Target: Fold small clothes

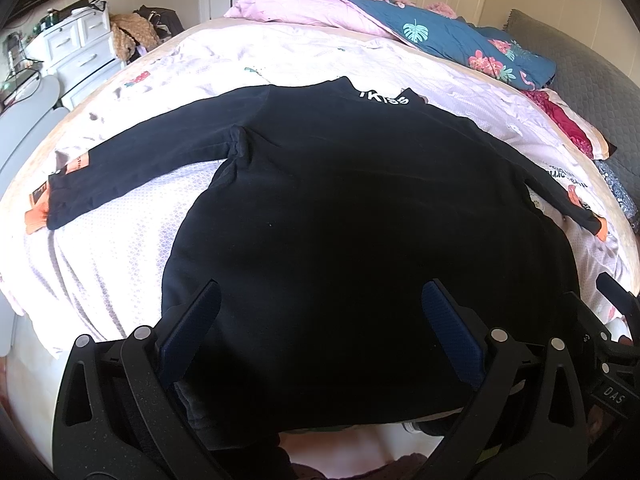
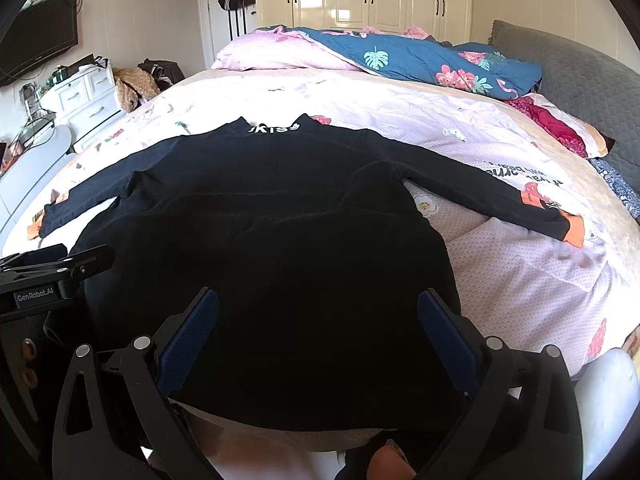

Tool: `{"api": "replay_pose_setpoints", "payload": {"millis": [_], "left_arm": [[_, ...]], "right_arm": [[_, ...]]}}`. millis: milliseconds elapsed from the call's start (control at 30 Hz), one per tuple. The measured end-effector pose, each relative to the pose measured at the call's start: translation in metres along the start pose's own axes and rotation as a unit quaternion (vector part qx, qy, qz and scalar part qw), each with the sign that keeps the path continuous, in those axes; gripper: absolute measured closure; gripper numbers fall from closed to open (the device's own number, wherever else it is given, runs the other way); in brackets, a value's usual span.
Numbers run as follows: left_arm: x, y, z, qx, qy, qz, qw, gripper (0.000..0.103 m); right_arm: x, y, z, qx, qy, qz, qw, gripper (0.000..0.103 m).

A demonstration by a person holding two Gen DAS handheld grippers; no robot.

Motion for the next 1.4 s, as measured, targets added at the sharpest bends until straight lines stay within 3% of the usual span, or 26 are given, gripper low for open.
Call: {"api": "replay_pose_setpoints", "payload": {"millis": [1400], "left_arm": [[0.007,0.005,-0.008,-0.008,-0.009,-0.004,0.9999,0.009]], "right_arm": [[0.002,0.008,-0.007,-0.006,0.003,-0.004,1.000,0.004]]}}
Point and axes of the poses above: each gripper's, at about its wrist camera, not at the fingertips, and z roughly against the way its jaws point, x to its right, y to its top, the point moved 9 cm from there along -z, roughly the way its jaws point, and after that the axes turned 9 degrees about y, right-handed, at the moved point
